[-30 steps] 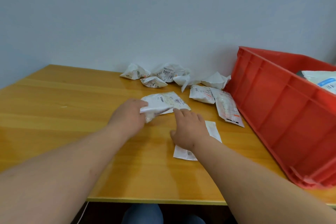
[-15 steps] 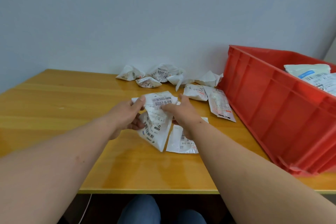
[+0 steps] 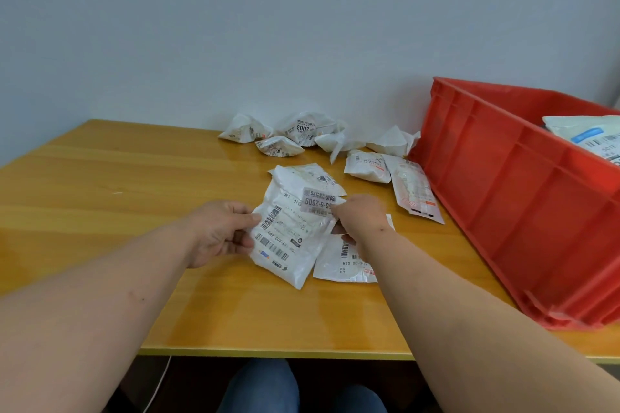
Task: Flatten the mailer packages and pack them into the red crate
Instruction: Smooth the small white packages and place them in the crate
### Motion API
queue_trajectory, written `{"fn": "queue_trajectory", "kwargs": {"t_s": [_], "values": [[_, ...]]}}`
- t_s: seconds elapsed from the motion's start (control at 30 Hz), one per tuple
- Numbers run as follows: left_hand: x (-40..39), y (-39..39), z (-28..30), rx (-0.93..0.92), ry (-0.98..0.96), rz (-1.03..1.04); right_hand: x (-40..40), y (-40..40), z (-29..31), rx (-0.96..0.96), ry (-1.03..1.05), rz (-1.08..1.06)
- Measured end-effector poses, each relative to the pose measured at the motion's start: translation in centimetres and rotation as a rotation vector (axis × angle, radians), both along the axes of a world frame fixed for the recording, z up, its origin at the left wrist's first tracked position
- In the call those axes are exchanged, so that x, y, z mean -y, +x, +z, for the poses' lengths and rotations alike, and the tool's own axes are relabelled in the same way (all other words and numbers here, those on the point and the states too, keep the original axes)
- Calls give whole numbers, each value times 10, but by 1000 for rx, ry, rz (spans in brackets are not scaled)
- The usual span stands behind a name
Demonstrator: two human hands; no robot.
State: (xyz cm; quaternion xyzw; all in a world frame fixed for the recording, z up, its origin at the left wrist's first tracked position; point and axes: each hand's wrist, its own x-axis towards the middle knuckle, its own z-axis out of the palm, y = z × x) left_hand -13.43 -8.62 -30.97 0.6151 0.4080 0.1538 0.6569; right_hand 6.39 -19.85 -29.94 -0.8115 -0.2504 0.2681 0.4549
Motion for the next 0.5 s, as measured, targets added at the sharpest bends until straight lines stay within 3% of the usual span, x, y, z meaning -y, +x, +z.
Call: {"fn": "queue_trajectory", "kwargs": {"t_s": [0.13,0.3,0.5], "values": [[-8,-2,1,-108,102,32,0,-5,7,126,-3,64],[-7,1,-1,-149,29,7,-15,-17,9,306,-100,232],[1,1,-4,-437,-26,-126,-16,-23,-7,789,-194,263]]}}
